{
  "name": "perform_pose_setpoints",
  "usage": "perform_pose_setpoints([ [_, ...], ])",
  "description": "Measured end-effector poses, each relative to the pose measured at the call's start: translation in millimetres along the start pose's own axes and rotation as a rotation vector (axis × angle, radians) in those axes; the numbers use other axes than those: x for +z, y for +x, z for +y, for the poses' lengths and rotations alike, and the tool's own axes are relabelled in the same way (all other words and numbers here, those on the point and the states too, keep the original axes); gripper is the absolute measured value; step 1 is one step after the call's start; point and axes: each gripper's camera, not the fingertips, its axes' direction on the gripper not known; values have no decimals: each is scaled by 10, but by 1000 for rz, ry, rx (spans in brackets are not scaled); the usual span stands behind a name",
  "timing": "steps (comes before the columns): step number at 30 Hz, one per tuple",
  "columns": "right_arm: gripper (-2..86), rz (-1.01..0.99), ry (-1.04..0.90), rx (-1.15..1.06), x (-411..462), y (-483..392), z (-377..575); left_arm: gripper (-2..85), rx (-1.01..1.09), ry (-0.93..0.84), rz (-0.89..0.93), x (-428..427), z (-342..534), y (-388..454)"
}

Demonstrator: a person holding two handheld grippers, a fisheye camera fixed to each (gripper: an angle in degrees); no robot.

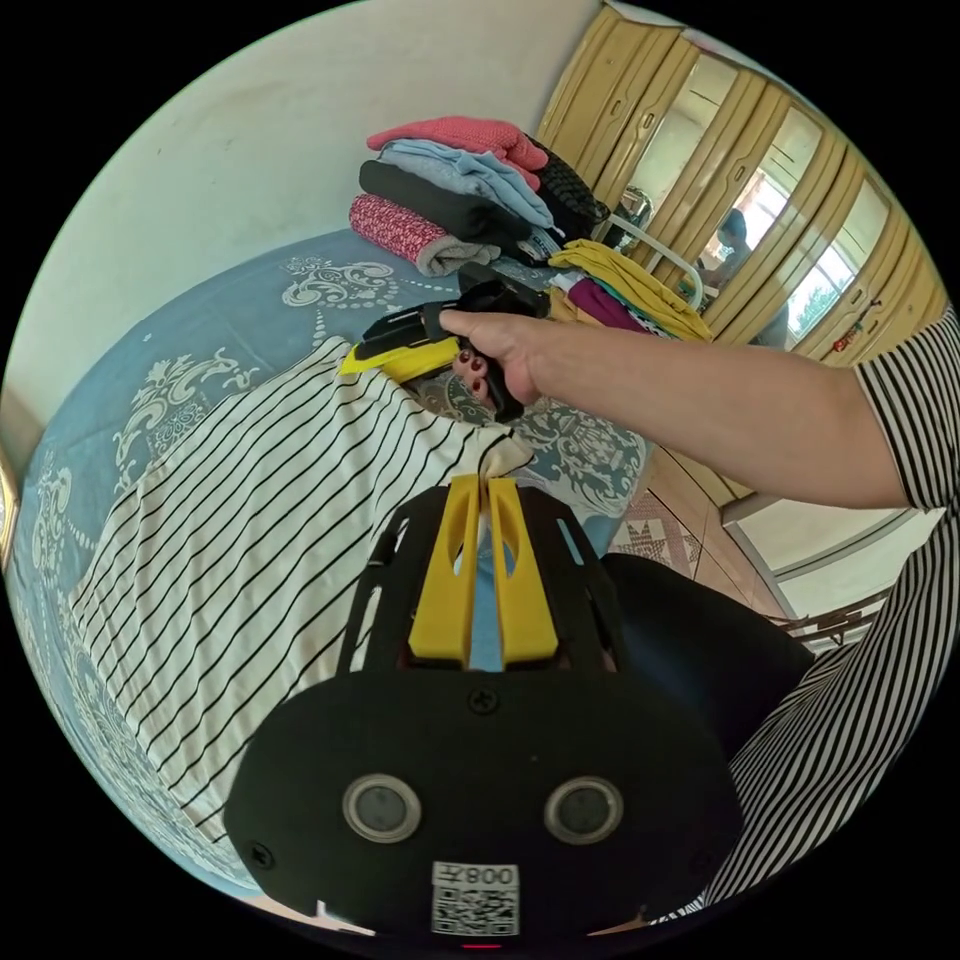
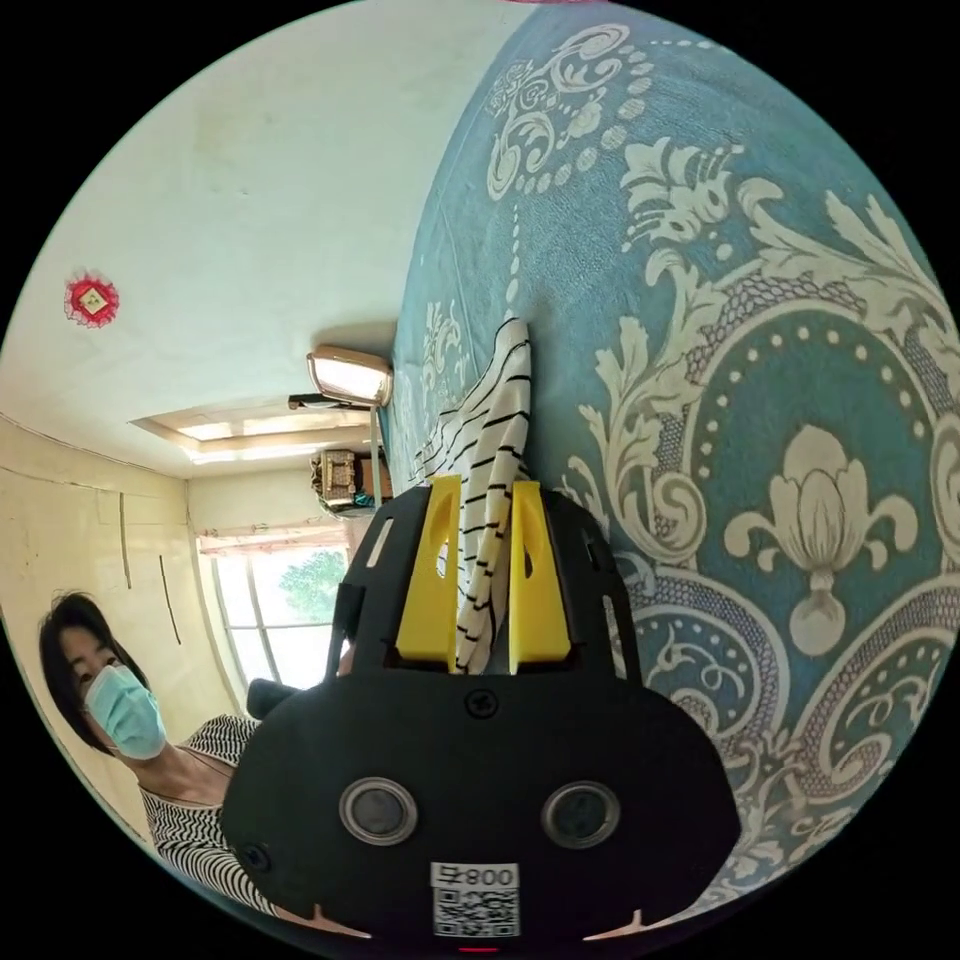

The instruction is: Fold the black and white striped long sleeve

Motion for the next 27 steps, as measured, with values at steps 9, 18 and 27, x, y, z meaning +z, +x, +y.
perform_pose_setpoints([
  [9, 14, -38, 56, -9, 326, -44, 23, 17, -64, 81, 53, -426, 343, -373],
  [18, 9, -36, 64, -204, 1152, -952, 39, 16, -233, 254, 83, -1411, 1215, -1126],
  [27, 9, 152, -161, -474, 3171, -2130, 50, 16, -682, 454, 166, -2180, 3036, -2197],
])
